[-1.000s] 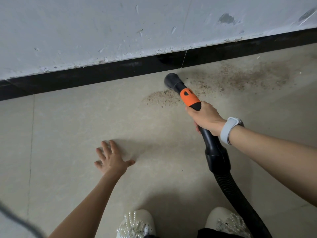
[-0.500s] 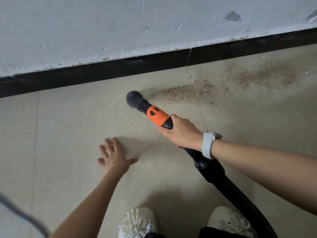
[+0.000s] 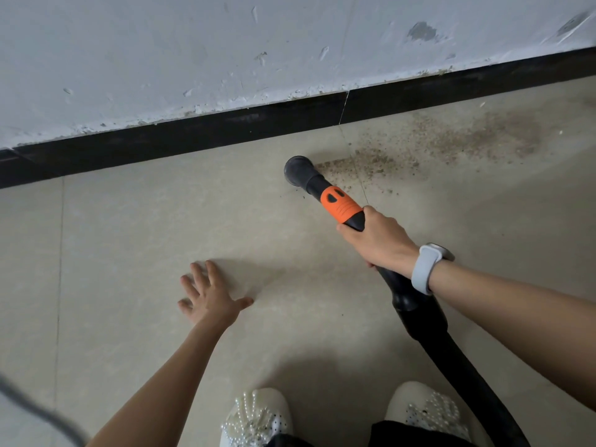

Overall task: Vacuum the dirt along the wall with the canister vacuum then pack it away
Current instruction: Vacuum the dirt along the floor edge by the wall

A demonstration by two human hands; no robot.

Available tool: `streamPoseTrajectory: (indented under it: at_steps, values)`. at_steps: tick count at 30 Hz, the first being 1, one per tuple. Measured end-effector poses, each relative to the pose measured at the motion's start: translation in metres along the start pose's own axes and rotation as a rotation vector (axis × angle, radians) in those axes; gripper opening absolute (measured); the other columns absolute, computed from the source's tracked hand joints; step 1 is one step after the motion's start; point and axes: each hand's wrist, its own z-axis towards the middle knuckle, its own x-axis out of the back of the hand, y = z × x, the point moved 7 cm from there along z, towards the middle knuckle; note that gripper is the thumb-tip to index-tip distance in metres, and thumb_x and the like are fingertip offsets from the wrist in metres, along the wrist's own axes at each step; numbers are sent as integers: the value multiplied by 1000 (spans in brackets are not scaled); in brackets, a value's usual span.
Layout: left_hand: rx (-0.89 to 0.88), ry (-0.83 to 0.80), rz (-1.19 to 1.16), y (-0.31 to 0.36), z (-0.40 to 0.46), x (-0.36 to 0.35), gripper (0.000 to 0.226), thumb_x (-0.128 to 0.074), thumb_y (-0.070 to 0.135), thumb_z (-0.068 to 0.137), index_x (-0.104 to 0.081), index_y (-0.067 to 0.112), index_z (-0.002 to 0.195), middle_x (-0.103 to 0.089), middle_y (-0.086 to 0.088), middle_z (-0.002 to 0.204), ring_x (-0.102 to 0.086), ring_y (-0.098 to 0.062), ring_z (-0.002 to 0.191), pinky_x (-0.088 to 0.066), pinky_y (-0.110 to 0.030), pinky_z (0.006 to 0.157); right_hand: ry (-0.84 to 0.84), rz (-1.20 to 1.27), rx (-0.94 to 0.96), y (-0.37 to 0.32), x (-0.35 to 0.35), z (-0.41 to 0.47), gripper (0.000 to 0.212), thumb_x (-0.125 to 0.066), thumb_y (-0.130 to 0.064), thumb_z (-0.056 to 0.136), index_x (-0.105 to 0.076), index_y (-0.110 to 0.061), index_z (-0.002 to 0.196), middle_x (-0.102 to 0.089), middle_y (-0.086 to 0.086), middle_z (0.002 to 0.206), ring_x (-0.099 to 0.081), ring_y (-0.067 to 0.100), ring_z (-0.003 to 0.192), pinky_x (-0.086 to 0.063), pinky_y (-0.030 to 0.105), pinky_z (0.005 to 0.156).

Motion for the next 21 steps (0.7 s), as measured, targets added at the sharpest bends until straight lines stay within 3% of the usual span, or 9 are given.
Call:
streamPoseTrajectory:
  at_steps: [7,13,18,21]
  values:
    - [-7,14,14,2,0,2,111,-69,56,75,6,18,148,16,-5,155,7,-29,142,-24,-47,108,88,9,-96,23,25,6,26,-51,-45,87,-42,-21,87,-59,1,66,-56,15,35,-40,21,41]
    - [-13,6,21,2,-1,2,111,-68,56,76,7,17,148,16,-5,156,9,-30,142,-23,-48,109,163,76,-199,33,42,3,31,-52,-40,87,-45,-13,99,-59,5,67,-63,26,48,-56,36,57]
    - [-13,6,17,1,1,2,112,-68,56,76,8,17,148,17,-6,155,8,-31,142,-23,-50,109,111,10,-68,6,24,-10,30,-52,-45,87,-44,-17,95,-59,2,71,-61,22,47,-50,28,48]
    - [-10,3,14,0,0,0,112,-68,56,76,9,18,148,19,-5,155,10,-31,142,-21,-49,110,0,-27,14,-13,-7,-27,32,-54,-50,83,-42,-21,90,-59,1,70,-62,23,53,-55,35,54]
